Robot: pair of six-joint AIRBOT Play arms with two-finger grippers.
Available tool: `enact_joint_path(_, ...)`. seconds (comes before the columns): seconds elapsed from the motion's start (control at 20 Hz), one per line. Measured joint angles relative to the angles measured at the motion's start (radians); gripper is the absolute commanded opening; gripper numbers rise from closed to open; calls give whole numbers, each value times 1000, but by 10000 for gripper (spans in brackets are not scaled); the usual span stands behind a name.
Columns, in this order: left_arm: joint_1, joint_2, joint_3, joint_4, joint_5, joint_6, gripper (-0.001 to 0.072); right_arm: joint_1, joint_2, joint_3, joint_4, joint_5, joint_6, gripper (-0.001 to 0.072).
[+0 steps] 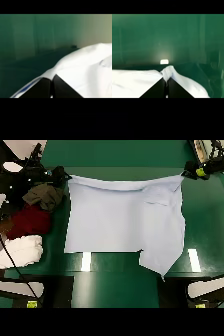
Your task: Fold the shirts.
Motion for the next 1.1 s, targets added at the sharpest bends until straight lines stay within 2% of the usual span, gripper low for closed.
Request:
enact_joint_path(0.2, 0, -13, 11, 43, -27, 56, 22, 10, 5, -29, -83, 10, 0, 11)
enact_joint_path(0.45, -1, -17, -14, 222, -135, 20, 23, 32, 109, -261, -208, 17, 1, 13)
enact_joint_path(0.65, 0, -17, -91, 280, -166, 6, 24, 38, 175, -441, -237, -12, 1, 16)
enact_joint_path(0.7, 0, -18, -109, 286, -175, 5, 109, 39, 186, -475, -240, -15, 2, 19)
enact_joint_path(0.75, 0, -18, -125, 296, -182, 2, 431, 40, 195, -505, -237, -19, 2, 150)
enact_joint_path(0.8, 0, -18, -137, 301, -187, -7, 675, 39, 202, -526, -226, -22, 3, 427)
enact_joint_path(0.85, 1, -17, -144, 303, -192, -23, 644, 35, 206, -540, -198, -22, 3, 468)
enact_joint_path(0.9, 1, -17, -149, 303, -203, -43, 604, 27, 209, -546, -160, -19, 3, 466)
enact_joint_path(1.1, 42, 22, -157, 309, -299, -92, 602, -24, 246, -523, -22, 89, -19, 422)
